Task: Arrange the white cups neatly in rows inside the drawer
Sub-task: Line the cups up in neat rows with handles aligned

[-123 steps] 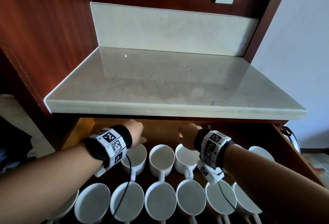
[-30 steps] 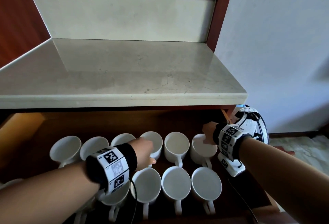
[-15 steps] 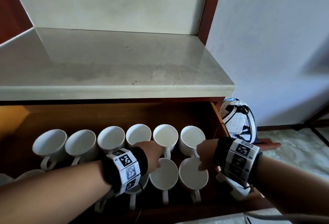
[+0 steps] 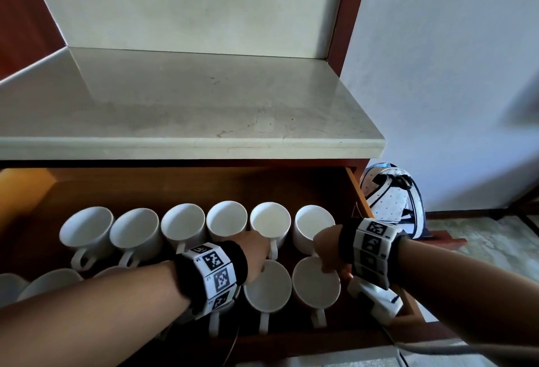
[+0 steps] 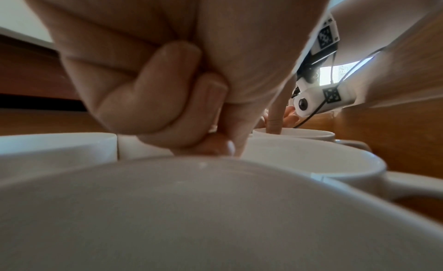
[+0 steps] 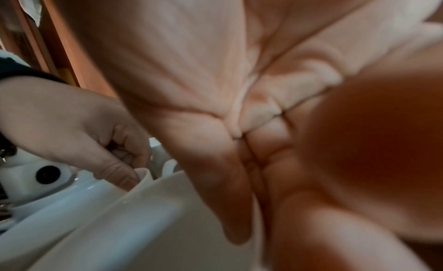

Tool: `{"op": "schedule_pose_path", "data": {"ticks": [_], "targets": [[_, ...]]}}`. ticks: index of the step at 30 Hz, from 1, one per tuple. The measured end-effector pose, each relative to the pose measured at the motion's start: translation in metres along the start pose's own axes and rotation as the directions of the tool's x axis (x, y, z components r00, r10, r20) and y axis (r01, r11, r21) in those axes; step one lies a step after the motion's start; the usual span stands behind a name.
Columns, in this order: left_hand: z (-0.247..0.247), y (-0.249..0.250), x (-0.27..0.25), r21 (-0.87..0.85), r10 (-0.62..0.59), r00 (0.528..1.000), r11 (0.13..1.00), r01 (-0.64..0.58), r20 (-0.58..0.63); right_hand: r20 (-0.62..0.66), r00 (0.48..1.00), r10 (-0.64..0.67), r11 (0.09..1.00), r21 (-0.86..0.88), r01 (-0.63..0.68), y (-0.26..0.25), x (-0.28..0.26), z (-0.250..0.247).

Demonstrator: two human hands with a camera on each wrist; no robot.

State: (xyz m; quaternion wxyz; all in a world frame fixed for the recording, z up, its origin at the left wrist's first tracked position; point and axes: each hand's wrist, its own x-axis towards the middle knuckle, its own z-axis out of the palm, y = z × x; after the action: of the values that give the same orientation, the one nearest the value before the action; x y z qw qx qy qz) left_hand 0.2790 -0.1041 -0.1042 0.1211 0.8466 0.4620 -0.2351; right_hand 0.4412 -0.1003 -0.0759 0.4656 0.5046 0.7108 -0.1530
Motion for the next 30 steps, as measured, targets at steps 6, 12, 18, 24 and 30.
{"op": "schedule_pose_path", "data": {"ticks": [6, 12, 18, 24, 30], "targets": [[-0.010, -0.008, -0.013, -0.137, 0.010, 0.998, 0.990, -0.017, -0.056, 0.000, 1.000, -0.014, 0.999, -0.046, 0.014, -0.002, -0.005, -0.003], [-0.015, -0.074, -0.045, -0.048, -0.132, 0.978, 0.991, 0.126, -0.164, -0.495, 0.866, -0.067, 0.992, 0.057, 0.110, -0.026, -0.031, -0.020], [0.010, -0.107, -0.065, -0.018, -0.222, 0.975, 0.975, 0.223, 0.027, -0.534, 0.821, -0.204, 0.959, 0.058, 0.276, -0.097, -0.017, -0.052], [0.031, -0.127, -0.067, -0.034, -0.158, 0.987, 0.987, 0.159, 0.032, -0.463, 0.871, -0.164, 0.983, 0.001, 0.185, -0.126, 0.009, -0.064], [0.038, -0.128, -0.066, 0.002, -0.154, 0.986, 0.988, 0.154, 0.064, -0.349, 0.923, -0.164, 0.986, -0.097, 0.139, -0.133, 0.026, -0.068]]}}
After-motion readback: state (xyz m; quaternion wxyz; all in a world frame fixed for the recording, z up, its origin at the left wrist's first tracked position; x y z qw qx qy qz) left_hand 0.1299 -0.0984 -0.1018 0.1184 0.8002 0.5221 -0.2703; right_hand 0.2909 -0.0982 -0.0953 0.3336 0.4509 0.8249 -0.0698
